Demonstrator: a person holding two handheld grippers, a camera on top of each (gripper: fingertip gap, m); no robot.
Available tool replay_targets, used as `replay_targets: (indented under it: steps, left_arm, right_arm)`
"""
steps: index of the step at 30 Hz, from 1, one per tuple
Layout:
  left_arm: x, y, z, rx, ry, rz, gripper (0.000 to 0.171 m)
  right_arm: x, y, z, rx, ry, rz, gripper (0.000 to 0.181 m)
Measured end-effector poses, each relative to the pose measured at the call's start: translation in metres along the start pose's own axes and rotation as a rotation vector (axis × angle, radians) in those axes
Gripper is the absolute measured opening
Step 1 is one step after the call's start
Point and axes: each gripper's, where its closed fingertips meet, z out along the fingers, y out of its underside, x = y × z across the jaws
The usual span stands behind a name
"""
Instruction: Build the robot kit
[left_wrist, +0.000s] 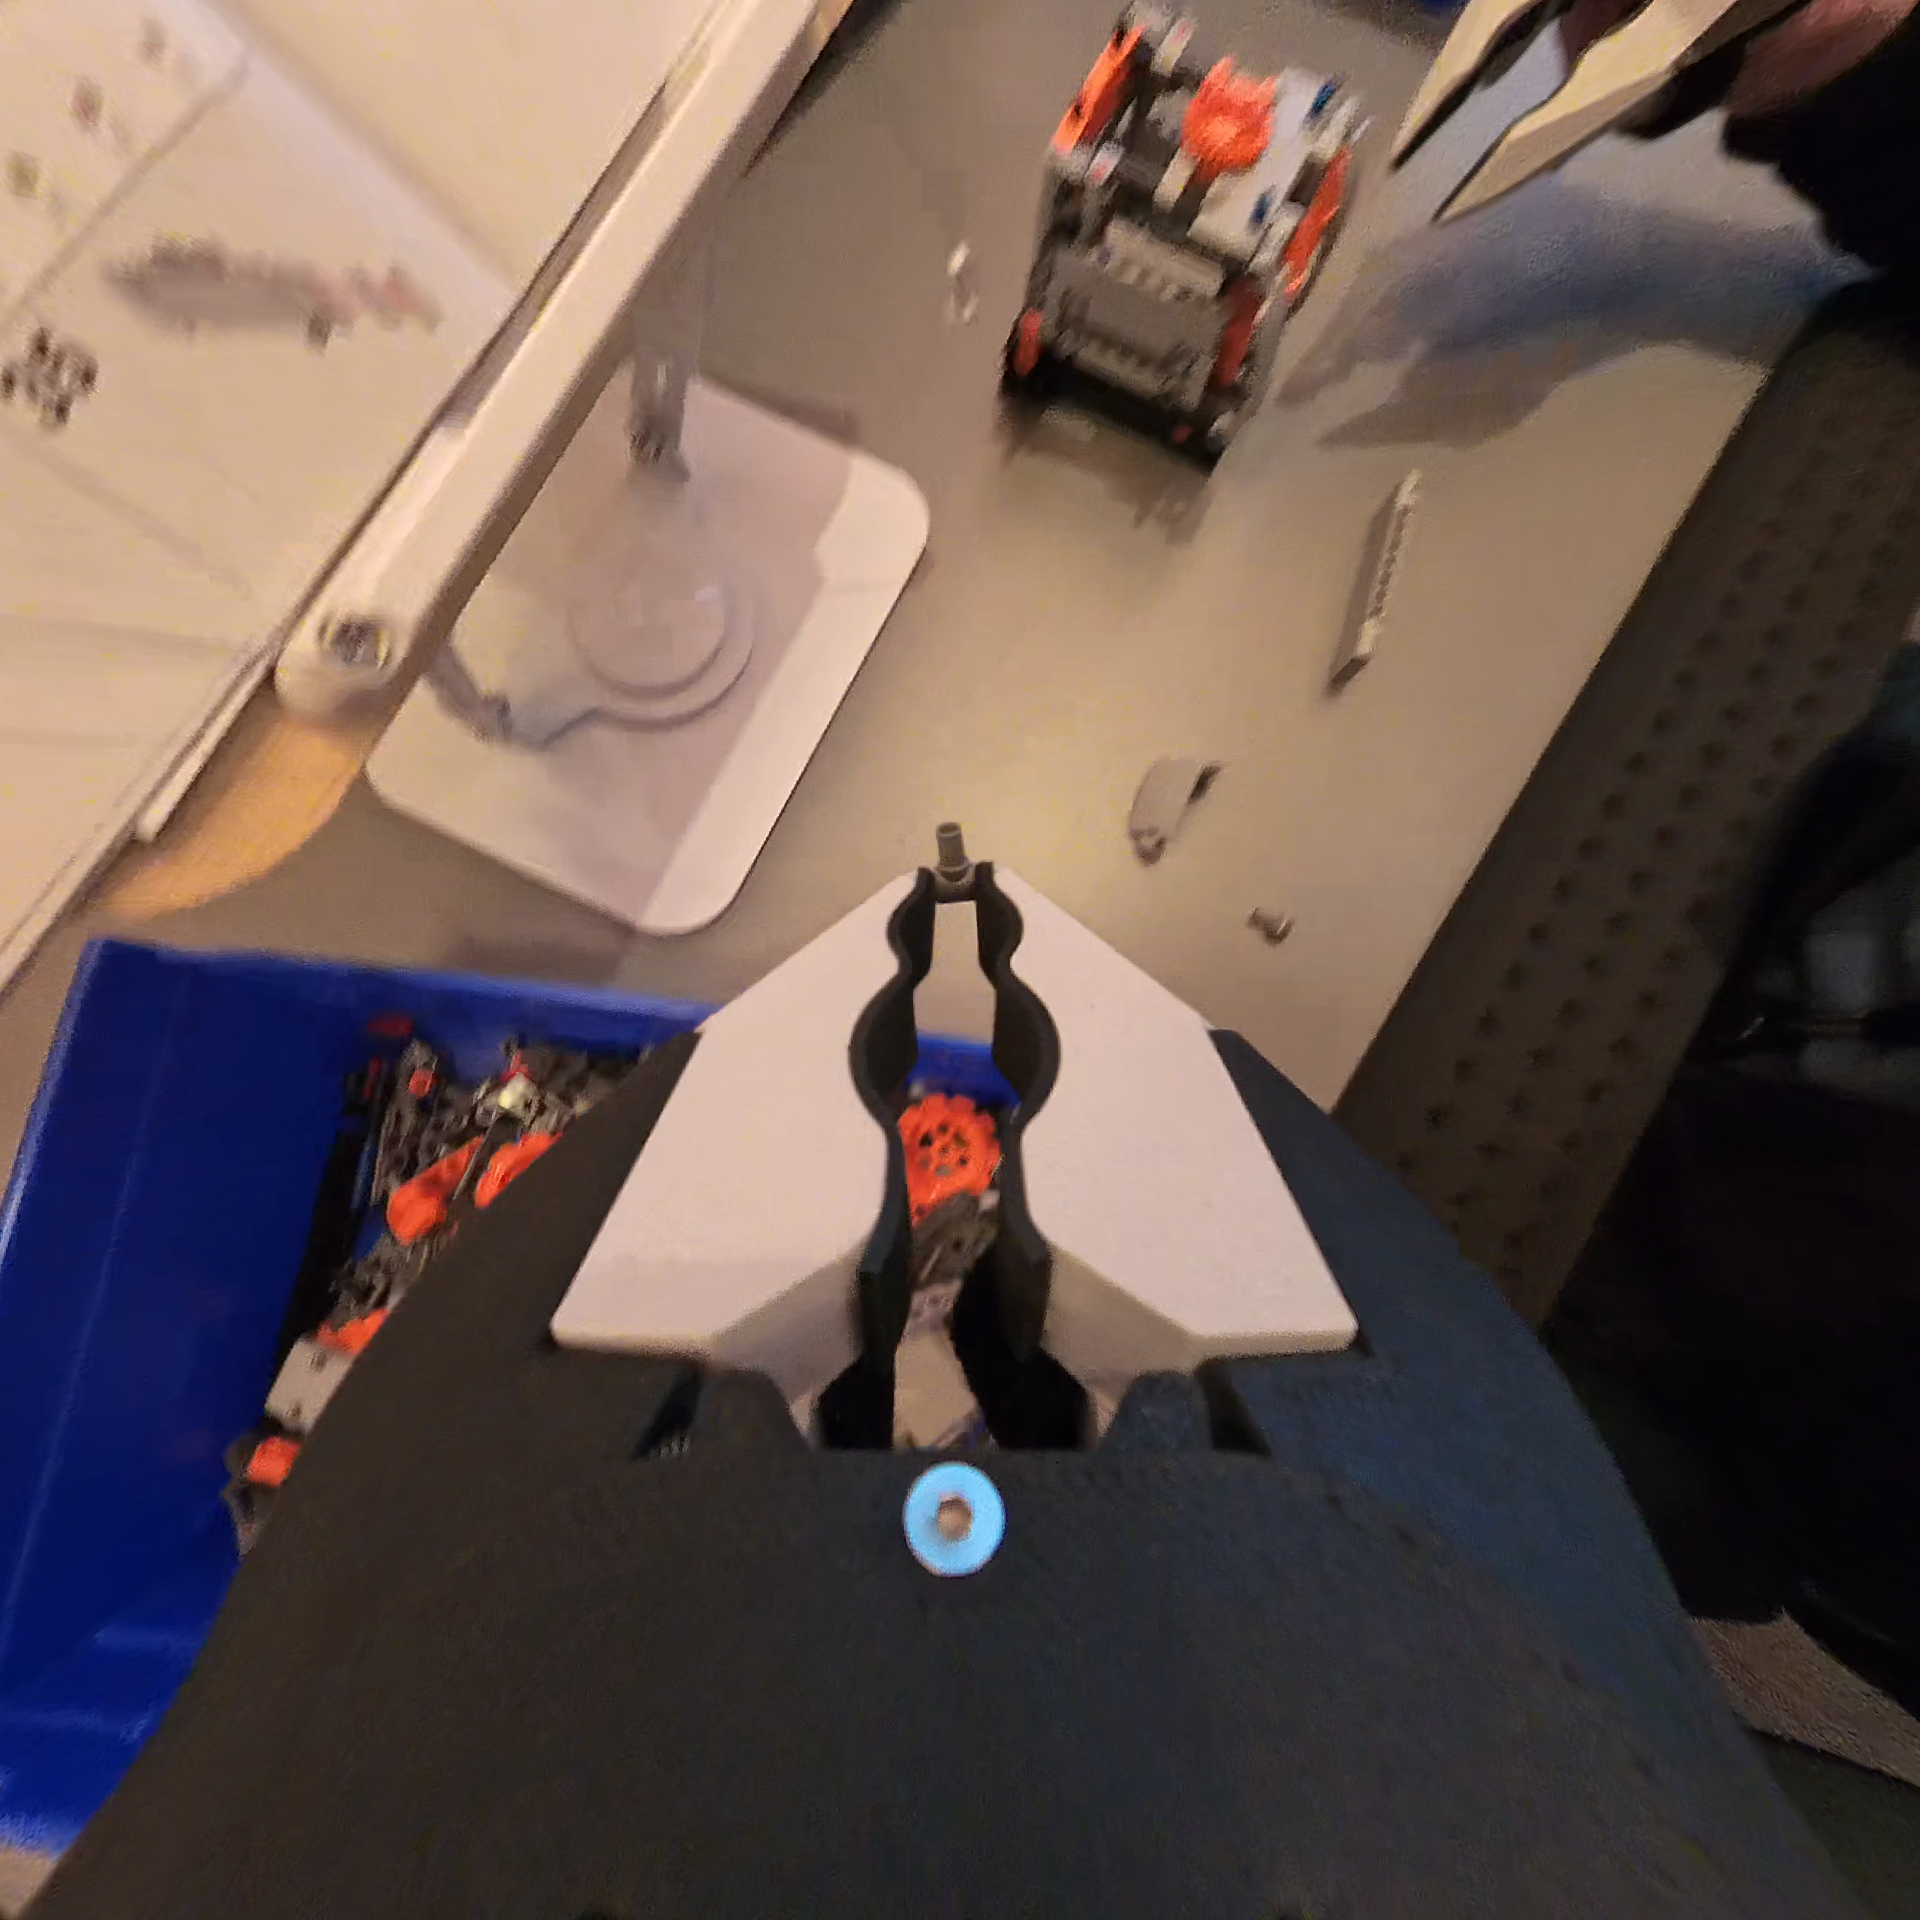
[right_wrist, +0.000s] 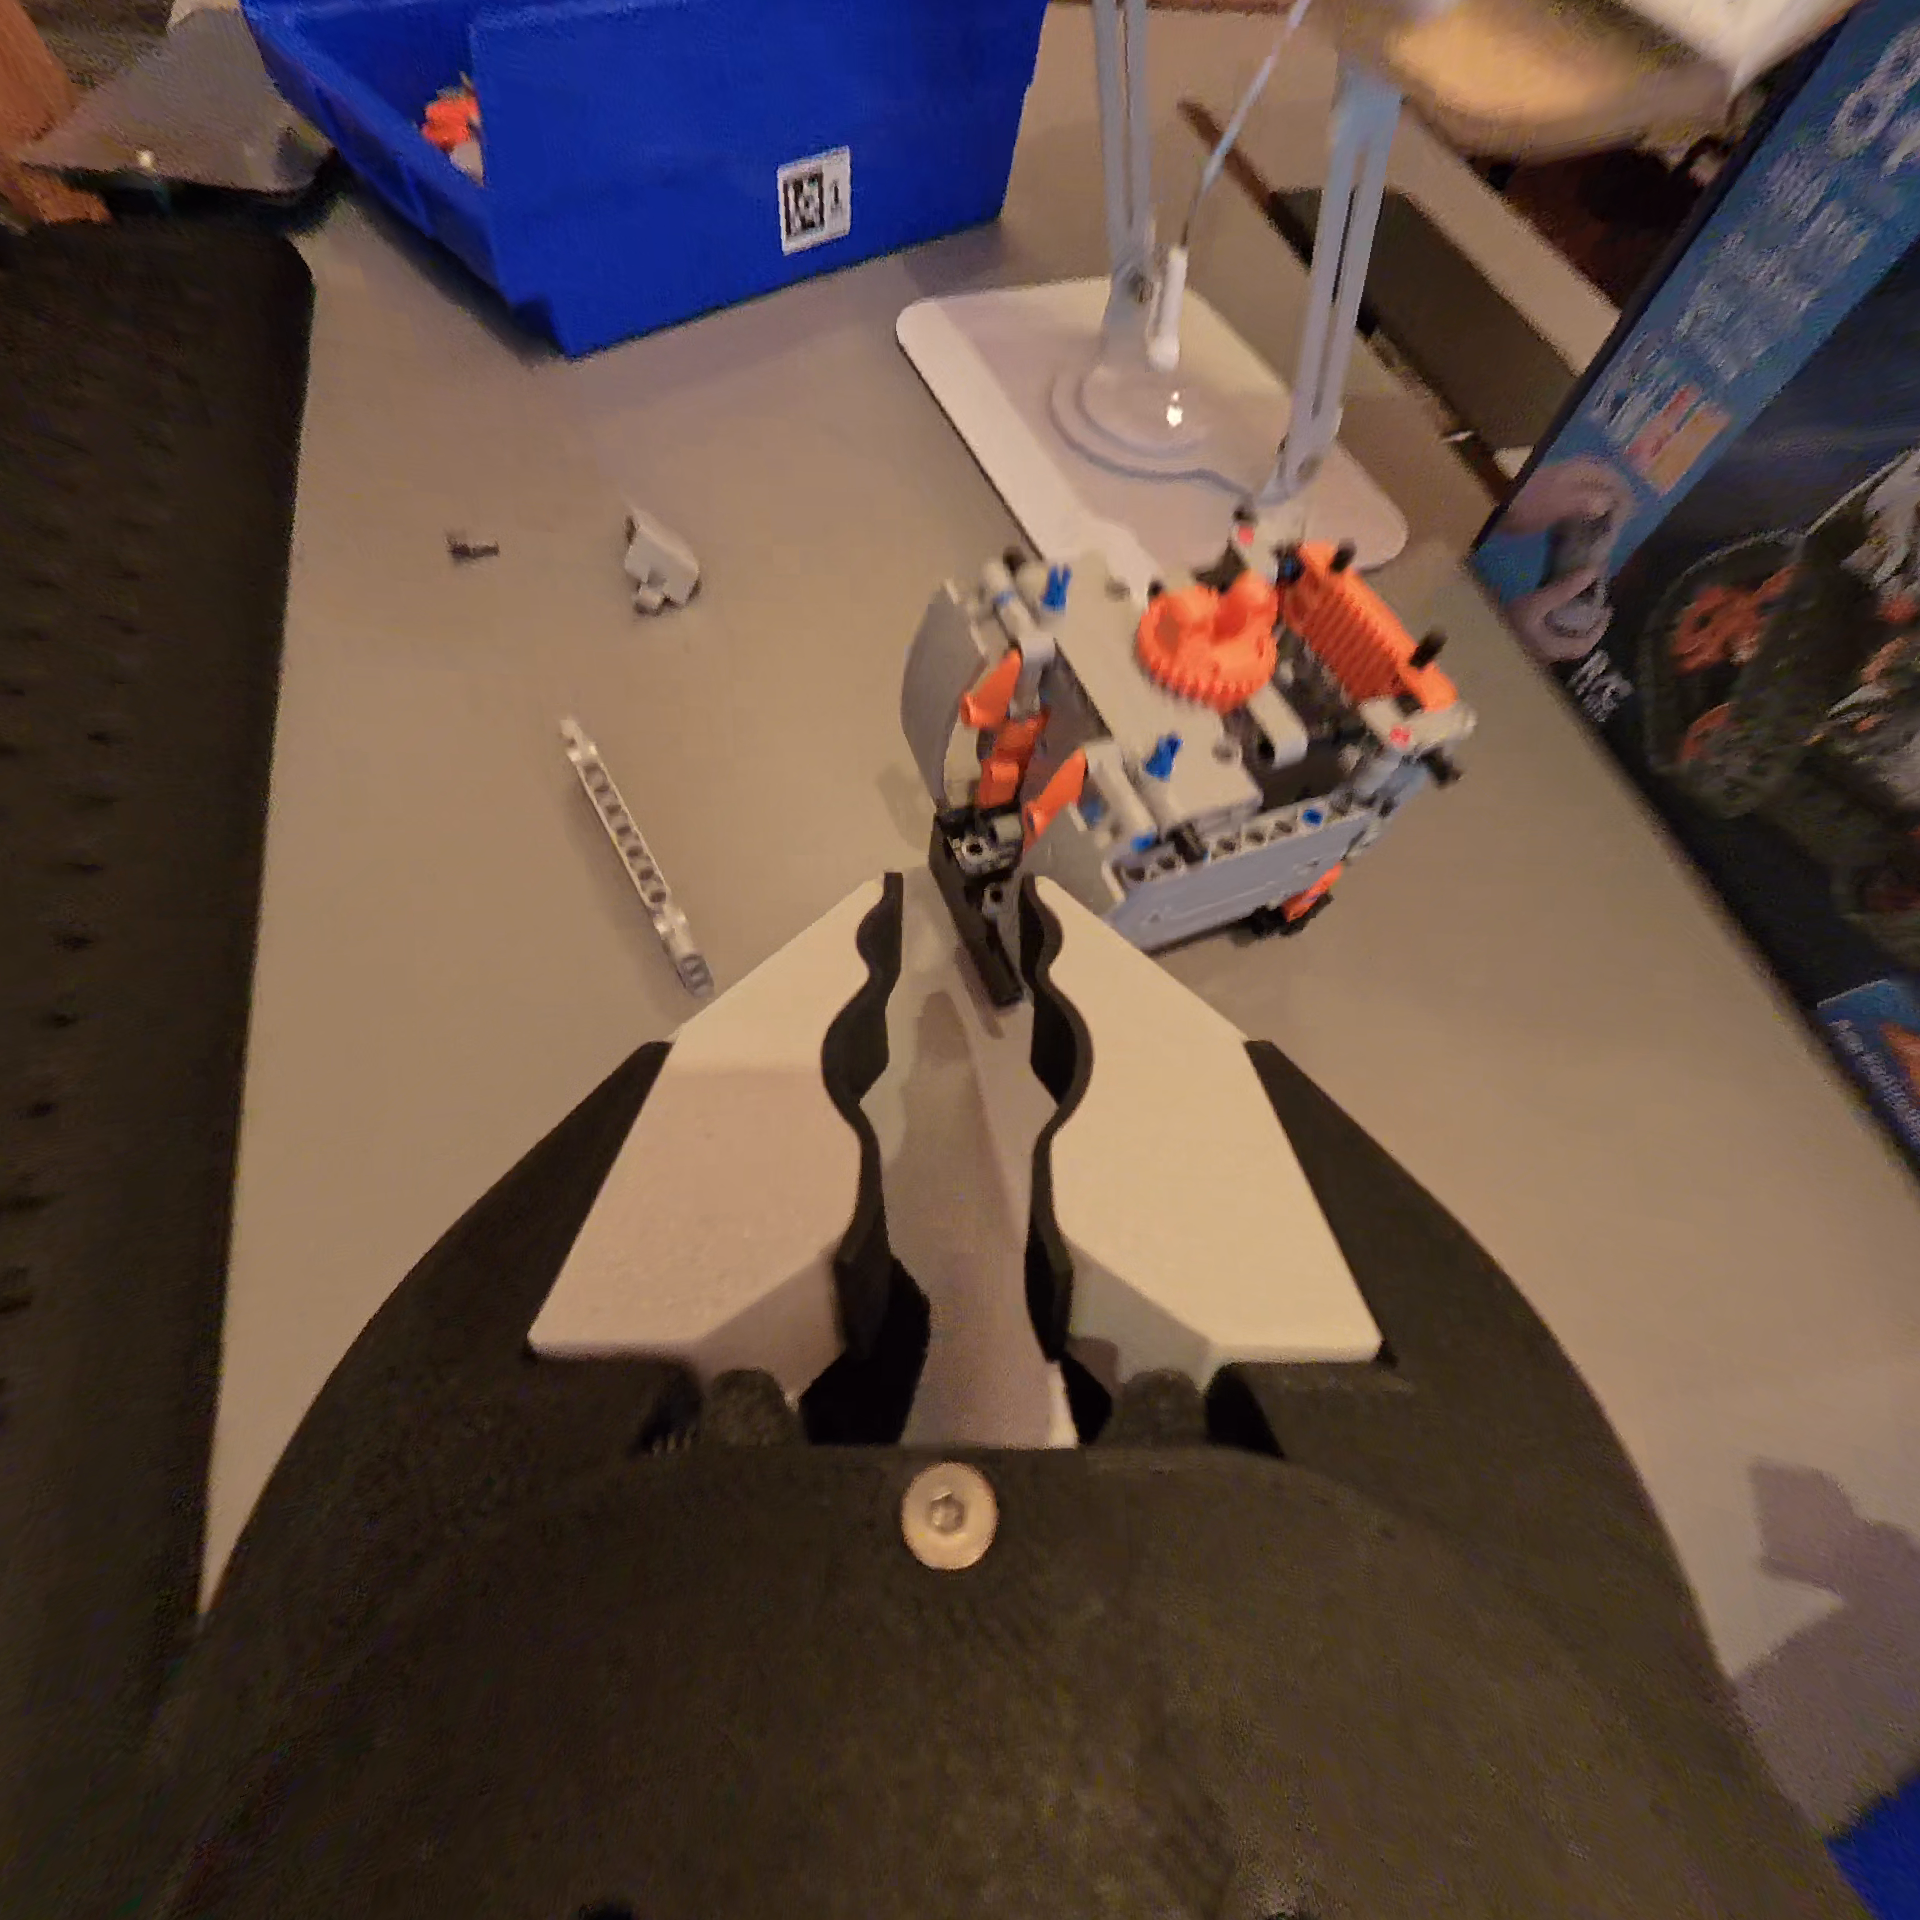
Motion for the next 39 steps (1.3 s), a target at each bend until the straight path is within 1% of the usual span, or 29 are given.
replay_targets:
  steps: [1, 3, 5, 8, 10, 12, 13, 15, 19, 22, 25, 30, 32, 34, 39]
  left_arm:
    - [0.009, -0.012, 0.002, 0.031, 0.007, 0.007, 0.006]
    - [0.039, -0.033, 0.013, 0.091, 0.09, 0.006, 0.006]
    - [0.058, -0.046, 0.027, 0.115, 0.093, 0.028, 0.006]
    - [0.097, -0.075, 0.04, 0.246, 0.207, -0.002, 0.006]
    - [0.117, -0.09, 0.05, 0.332, 0.26, -0.039, 0.006]
    - [0.137, -0.096, 0.064, 0.369, 0.275, -0.05, 0.006]
    - [0.144, -0.099, 0.068, 0.397, 0.258, -0.047, 0.006]
    - [0.159, -0.106, 0.071, 0.478, 0.311, -0.091, 0.006]
    - [0.171, -0.11, 0.078, 0.583, 0.431, -0.216, 0.006]
    - [0.175, -0.113, 0.077, 0.648, 0.519, -0.287, 0.006]
    - [0.177, -0.116, 0.075, 0.699, 0.583, -0.335, 0.005]
    - [0.177, -0.117, 0.073, 0.75, 0.688, -0.416, 0.005]
    - [0.176, -0.117, 0.075, 0.77, 0.702, -0.438, 0.006]
    - [0.178, -0.117, 0.076, 0.776, 0.738, -0.456, 0.005]
    - [0.177, -0.117, 0.078, 0.803, 0.768, -0.488, 0.005]
  right_arm:
    - [-0.002, -0.01, -0.003, 0.007, 0.019, -0.018, 0.021]
    - [-0.01, -0.03, -0.009, 0.008, 0.068, -0.07, 0.022]
    - [-0.023, -0.052, -0.013, 0.026, 0.106, -0.135, 0.023]
    - [-0.052, -0.089, -0.016, 0.114, 0.137, -0.209, 0.026]
    - [-0.073, -0.109, -0.013, 0.185, 0.126, -0.215, 0.029]
    - [-0.087, -0.117, -0.007, 0.197, 0.169, -0.253, 0.031]
    - [-0.093, -0.12, -0.004, 0.206, 0.196, -0.278, 0.031]
    - [-0.105, -0.126, 0.001, 0.232, 0.22, -0.298, 0.032]
    - [-0.112, -0.127, 0.013, 0.239, 0.25, -0.304, 0.035]
    - [-0.108, -0.128, 0.017, 0.234, 0.305, -0.328, 0.033]
    - [-0.108, -0.132, 0.019, 0.241, 0.32, -0.327, 0.028]
    - [-0.108, -0.136, 0.023, 0.235, 0.348, -0.358, 0.022]
    - [-0.11, -0.136, 0.026, 0.243, 0.336, -0.351, 0.022]
    - [-0.109, -0.136, 0.028, 0.24, 0.337, -0.346, 0.017]
    - [-0.105, -0.135, 0.028, 0.247, 0.344, -0.334, 0.017]
